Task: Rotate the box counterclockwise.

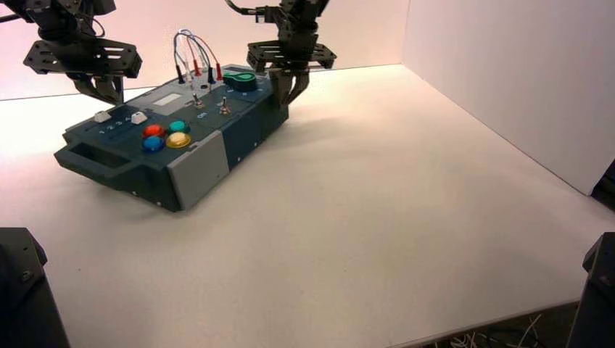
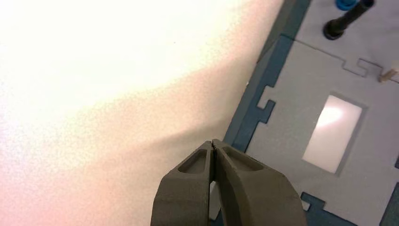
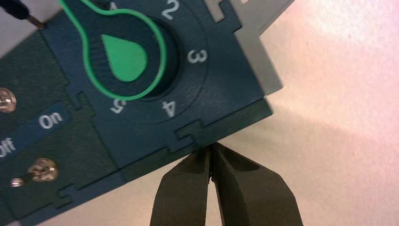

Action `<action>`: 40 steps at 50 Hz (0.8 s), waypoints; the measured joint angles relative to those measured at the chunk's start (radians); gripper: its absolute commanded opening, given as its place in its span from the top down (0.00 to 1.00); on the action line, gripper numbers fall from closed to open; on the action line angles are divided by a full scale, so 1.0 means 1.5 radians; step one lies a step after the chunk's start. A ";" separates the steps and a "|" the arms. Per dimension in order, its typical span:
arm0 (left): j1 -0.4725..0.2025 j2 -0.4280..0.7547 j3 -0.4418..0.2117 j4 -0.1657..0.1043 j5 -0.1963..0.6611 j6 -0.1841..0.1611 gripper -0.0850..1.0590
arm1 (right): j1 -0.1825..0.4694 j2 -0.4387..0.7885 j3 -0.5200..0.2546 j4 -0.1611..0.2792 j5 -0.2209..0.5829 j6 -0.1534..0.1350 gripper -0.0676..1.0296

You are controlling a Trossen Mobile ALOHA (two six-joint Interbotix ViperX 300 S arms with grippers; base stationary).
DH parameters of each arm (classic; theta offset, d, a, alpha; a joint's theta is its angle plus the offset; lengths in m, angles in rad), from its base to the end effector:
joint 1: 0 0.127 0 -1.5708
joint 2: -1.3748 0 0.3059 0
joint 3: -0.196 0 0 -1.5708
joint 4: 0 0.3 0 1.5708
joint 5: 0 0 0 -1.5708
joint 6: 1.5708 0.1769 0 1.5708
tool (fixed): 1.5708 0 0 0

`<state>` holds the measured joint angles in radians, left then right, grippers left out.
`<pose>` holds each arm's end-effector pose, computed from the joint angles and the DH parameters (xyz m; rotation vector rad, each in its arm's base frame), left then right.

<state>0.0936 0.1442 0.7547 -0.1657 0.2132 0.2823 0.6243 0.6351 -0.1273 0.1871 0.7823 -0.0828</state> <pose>0.3665 0.0282 0.0223 0.0365 1.1081 -0.0141 0.4231 0.3334 0.0192 -0.2774 1.2834 0.6145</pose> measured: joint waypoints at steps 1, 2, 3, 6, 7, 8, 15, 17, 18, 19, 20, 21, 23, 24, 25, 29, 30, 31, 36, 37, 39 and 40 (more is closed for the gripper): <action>0.000 -0.001 0.000 -0.001 0.000 0.002 0.95 | 0.000 0.003 -0.008 0.000 0.001 -0.001 0.96; 0.000 -0.001 0.001 -0.002 0.001 0.001 0.95 | 0.000 0.006 -0.014 0.000 0.002 -0.001 0.96; 0.001 -0.002 0.001 -0.002 0.001 0.001 0.95 | 0.000 0.008 -0.019 0.000 0.004 -0.002 0.96; 0.001 -0.005 0.003 -0.004 0.000 0.001 0.95 | -0.001 0.015 -0.035 0.000 0.008 -0.003 0.96; 0.000 -0.006 0.004 -0.005 0.000 0.001 0.95 | 0.000 0.016 -0.037 0.000 0.009 -0.002 0.96; 0.000 -0.008 0.005 -0.006 0.000 0.001 0.95 | -0.001 0.017 -0.040 0.001 0.010 -0.003 0.96; -0.001 -0.017 0.009 -0.009 0.001 0.000 0.95 | -0.001 0.028 -0.065 0.000 0.024 -0.004 0.96; -0.002 -0.020 0.009 -0.009 0.001 0.000 0.95 | -0.001 0.029 -0.066 0.000 0.026 -0.005 0.96; -0.002 -0.021 0.010 -0.009 0.001 0.000 0.95 | -0.001 0.029 -0.066 0.000 0.027 -0.005 0.96; -0.003 -0.024 0.010 -0.009 0.001 0.000 0.95 | 0.000 0.028 -0.066 0.000 0.027 -0.006 0.96; -0.004 -0.025 0.011 -0.009 0.002 0.001 0.95 | 0.000 0.029 -0.066 0.001 0.027 -0.008 0.96; -0.004 -0.025 0.010 -0.009 0.002 0.000 0.95 | -0.001 0.029 -0.066 0.000 0.027 -0.008 0.96; -0.010 -0.029 0.012 -0.011 0.005 -0.003 0.95 | -0.001 0.028 -0.066 0.000 0.027 -0.009 0.96; -0.010 -0.029 0.012 -0.011 0.005 -0.003 0.95 | -0.001 0.028 -0.066 0.000 0.027 -0.009 0.96; -0.011 -0.029 0.012 -0.010 0.006 -0.003 0.95 | -0.002 0.029 -0.066 0.001 0.027 -0.009 0.96; -0.024 -0.034 0.015 -0.011 0.008 0.001 0.95 | -0.007 0.025 -0.049 0.002 0.019 -0.011 0.96; -0.025 -0.035 0.015 -0.011 0.008 0.001 0.95 | -0.010 0.022 -0.042 0.002 0.020 -0.010 0.96; -0.025 -0.036 0.015 -0.011 0.009 0.001 0.95 | -0.013 0.017 -0.032 0.002 0.019 -0.011 0.96; -0.019 -0.043 0.018 -0.011 0.014 0.001 0.95 | -0.041 -0.019 0.043 0.003 -0.017 -0.010 0.96; -0.018 -0.044 0.019 -0.011 0.014 0.001 0.95 | -0.046 -0.028 0.053 0.003 -0.019 -0.010 0.96; -0.016 -0.045 0.019 -0.011 0.014 0.002 0.95 | -0.058 -0.045 0.076 0.003 -0.028 -0.010 0.96; -0.014 -0.046 0.019 -0.011 0.015 0.002 0.95 | -0.060 -0.047 0.078 0.003 -0.030 -0.010 0.96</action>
<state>0.0721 0.0752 0.7839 -0.1825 0.2362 0.2853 0.5338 0.5645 -0.0107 0.1917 0.7378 -0.0982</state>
